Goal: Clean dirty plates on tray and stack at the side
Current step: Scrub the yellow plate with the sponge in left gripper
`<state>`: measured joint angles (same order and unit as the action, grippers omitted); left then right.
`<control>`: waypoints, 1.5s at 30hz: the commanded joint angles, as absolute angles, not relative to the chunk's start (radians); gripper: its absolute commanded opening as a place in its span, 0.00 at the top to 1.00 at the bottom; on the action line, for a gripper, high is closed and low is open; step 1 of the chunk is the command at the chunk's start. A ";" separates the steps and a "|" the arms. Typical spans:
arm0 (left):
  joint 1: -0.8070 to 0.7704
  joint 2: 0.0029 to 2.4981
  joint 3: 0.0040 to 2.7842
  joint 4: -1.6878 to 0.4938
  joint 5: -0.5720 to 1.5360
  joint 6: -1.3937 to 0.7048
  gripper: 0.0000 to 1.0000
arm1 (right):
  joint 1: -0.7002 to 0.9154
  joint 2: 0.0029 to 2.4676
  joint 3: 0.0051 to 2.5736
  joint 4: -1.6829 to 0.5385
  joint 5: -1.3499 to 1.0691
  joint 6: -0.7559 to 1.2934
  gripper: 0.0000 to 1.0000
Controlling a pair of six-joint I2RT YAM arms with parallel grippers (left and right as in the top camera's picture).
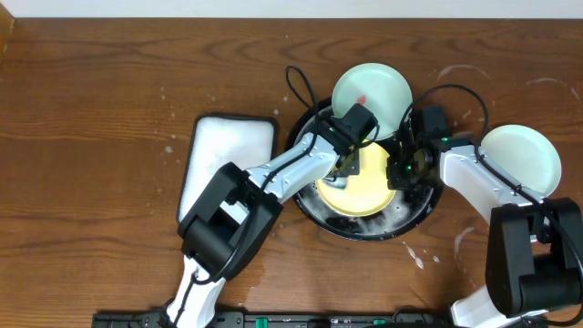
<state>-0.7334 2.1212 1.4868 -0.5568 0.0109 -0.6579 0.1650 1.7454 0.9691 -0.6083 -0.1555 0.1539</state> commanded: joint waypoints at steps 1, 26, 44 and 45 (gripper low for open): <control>-0.727 2.187 1.462 -0.461 0.118 -0.680 0.92 | 0.167 1.753 0.961 -0.603 -0.095 0.157 0.99; -0.678 2.188 1.464 -0.714 -0.026 -0.669 0.92 | 0.167 1.753 0.961 -0.602 -0.094 0.156 0.99; -0.673 2.194 1.461 -0.430 0.108 -0.722 0.92 | 0.168 1.753 0.961 -0.601 -0.094 0.141 0.99; -0.680 2.196 1.461 -0.421 0.134 -0.746 0.92 | 0.167 1.753 0.961 -0.602 -0.094 0.141 0.99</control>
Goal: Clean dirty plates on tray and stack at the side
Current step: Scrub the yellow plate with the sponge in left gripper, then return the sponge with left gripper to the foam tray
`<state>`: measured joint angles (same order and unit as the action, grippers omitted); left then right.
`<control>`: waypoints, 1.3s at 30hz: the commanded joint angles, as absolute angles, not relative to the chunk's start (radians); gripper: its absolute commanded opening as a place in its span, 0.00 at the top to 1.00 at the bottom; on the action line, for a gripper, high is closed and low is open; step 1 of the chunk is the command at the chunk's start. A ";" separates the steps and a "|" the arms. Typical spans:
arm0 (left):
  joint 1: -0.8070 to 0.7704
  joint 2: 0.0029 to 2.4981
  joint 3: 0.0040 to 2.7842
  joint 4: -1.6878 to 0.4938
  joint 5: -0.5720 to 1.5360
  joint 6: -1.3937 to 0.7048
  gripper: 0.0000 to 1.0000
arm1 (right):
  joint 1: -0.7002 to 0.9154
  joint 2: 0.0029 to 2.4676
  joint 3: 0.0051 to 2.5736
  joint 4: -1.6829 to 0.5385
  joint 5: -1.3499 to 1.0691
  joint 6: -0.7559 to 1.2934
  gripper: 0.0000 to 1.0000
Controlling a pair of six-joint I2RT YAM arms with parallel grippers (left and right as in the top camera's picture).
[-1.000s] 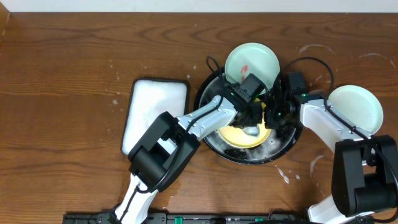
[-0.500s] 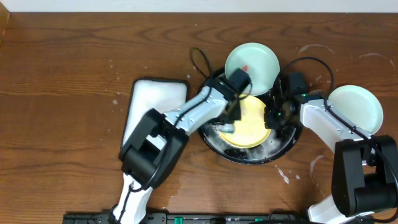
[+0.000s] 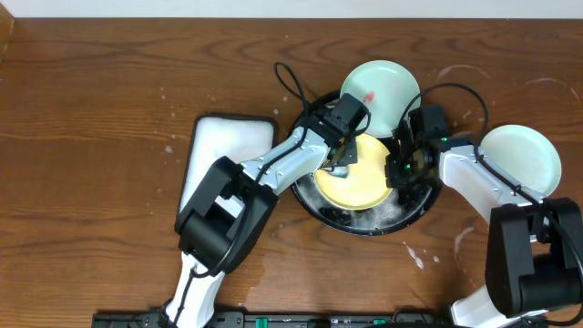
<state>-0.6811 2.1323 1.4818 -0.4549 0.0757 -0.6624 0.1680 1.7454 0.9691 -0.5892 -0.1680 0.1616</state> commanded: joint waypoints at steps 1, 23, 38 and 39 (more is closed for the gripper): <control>-0.688 2.199 1.461 -0.405 0.169 -0.759 0.92 | 0.167 1.753 0.961 -0.602 -0.094 0.141 0.99; -0.650 2.227 1.461 -0.736 0.133 -0.688 0.92 | 0.167 1.753 0.961 -0.617 -0.094 0.141 0.99; -0.610 2.155 1.472 -0.722 -0.237 -0.640 0.93 | 0.167 1.753 0.961 -0.606 -0.093 0.107 0.99; -0.610 2.136 1.472 -0.722 -0.236 -0.640 0.92 | 0.167 1.753 0.961 -0.606 -0.093 0.107 0.99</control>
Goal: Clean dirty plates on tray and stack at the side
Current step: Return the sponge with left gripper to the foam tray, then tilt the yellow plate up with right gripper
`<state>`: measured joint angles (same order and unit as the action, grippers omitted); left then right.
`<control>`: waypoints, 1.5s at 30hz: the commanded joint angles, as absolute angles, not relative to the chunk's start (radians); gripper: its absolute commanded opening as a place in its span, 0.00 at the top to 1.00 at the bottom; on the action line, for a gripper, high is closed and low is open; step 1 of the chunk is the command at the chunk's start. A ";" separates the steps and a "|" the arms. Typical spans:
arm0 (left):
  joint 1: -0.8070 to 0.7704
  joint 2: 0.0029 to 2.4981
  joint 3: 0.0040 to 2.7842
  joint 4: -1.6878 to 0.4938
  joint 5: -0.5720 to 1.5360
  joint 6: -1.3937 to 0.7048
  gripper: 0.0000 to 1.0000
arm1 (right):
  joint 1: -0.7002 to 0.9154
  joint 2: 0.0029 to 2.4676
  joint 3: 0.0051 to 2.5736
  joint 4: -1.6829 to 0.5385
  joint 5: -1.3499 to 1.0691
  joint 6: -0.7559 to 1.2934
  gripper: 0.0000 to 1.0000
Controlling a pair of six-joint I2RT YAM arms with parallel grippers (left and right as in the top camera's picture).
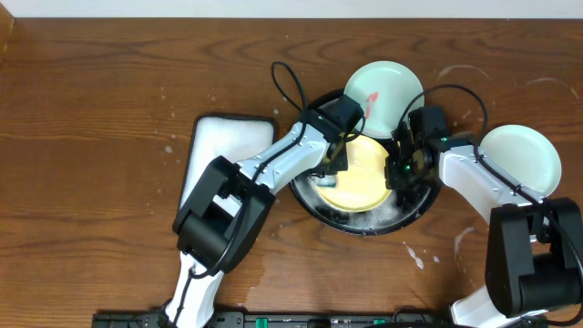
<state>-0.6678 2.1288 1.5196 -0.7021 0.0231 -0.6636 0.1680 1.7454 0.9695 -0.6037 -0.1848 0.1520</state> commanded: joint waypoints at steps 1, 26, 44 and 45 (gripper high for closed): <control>-0.610 2.118 1.472 -0.722 -0.236 -0.640 0.93 | 0.167 1.753 0.961 -0.606 -0.094 0.107 0.99; -0.296 1.719 1.343 -0.971 -0.073 -0.463 0.92 | 0.167 1.752 0.962 -0.549 -0.139 0.108 0.99; -0.245 1.719 1.240 -0.933 -0.041 -0.453 0.20 | 0.340 1.353 0.962 -0.582 0.244 0.080 0.99; -0.245 1.719 1.240 -0.933 -0.041 -0.453 0.20 | 0.357 1.340 0.962 -0.580 0.283 0.055 0.99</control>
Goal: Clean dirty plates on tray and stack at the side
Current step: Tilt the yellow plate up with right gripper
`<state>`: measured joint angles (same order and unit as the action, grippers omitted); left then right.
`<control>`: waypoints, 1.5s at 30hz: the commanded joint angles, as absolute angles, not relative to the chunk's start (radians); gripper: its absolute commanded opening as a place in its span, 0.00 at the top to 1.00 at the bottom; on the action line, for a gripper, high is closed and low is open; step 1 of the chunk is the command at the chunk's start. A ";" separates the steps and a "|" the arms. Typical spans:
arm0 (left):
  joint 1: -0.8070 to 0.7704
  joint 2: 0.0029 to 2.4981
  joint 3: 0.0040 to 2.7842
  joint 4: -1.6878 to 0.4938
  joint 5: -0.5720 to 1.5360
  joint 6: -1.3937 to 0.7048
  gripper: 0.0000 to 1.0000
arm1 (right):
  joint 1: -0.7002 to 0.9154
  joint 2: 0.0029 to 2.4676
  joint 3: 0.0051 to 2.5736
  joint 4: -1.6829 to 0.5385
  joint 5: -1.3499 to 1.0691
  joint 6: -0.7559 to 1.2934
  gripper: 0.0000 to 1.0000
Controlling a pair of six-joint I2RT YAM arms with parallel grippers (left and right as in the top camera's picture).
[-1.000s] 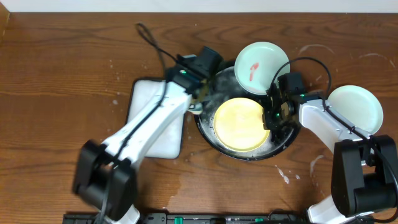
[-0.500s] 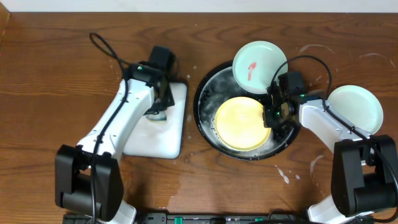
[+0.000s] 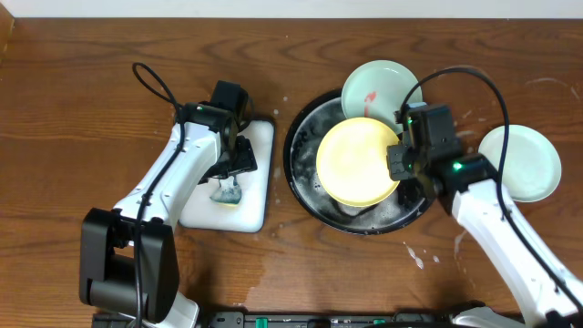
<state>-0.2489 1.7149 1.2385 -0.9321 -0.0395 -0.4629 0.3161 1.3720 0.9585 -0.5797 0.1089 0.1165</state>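
A yellow plate (image 3: 355,162) hangs over the round black tray (image 3: 301,178), with my right gripper (image 3: 399,164) shut on its right rim. A pale green plate with a red smear (image 3: 375,87) leans on the tray's far rim. Another pale green plate (image 3: 528,162) lies on the table to the right of the tray. My left gripper (image 3: 225,182) is over the white mat (image 3: 250,208) on the left, holding a wet sponge (image 3: 227,194) down on it.
The wooden table (image 3: 91,91) carries water drops and smears around the tray, mostly at the front right. Cables loop above both wrists. The base of the left arm stands at the front left.
My left gripper has left the tray and now sits over the white mat with the sponge. The right arm has shifted and the yellow plate shows whole, still gripped at its right rim.
At all three earlier moments my left gripper pressed the sponge on the yellow plate in the tray, each time at a slightly different spot, while the right gripper held the plate's right edge. Now the sponge is on the mat and only the right gripper holds the plate.
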 commanded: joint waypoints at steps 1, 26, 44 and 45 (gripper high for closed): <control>-0.245 1.719 1.240 -0.933 -0.041 -0.453 0.20 | 0.369 1.331 0.962 -0.578 0.315 0.036 0.99; -0.245 1.719 1.240 -0.933 -0.041 -0.453 0.19 | 0.757 1.242 0.962 -0.535 0.958 -0.209 0.99; -0.245 1.719 1.240 -0.933 -0.041 -0.453 0.18 | 0.898 1.242 0.962 -0.530 1.155 -0.236 0.99; -0.245 1.719 1.240 -0.933 -0.041 -0.453 0.18 | 0.903 1.242 0.962 -0.529 1.165 -0.245 0.99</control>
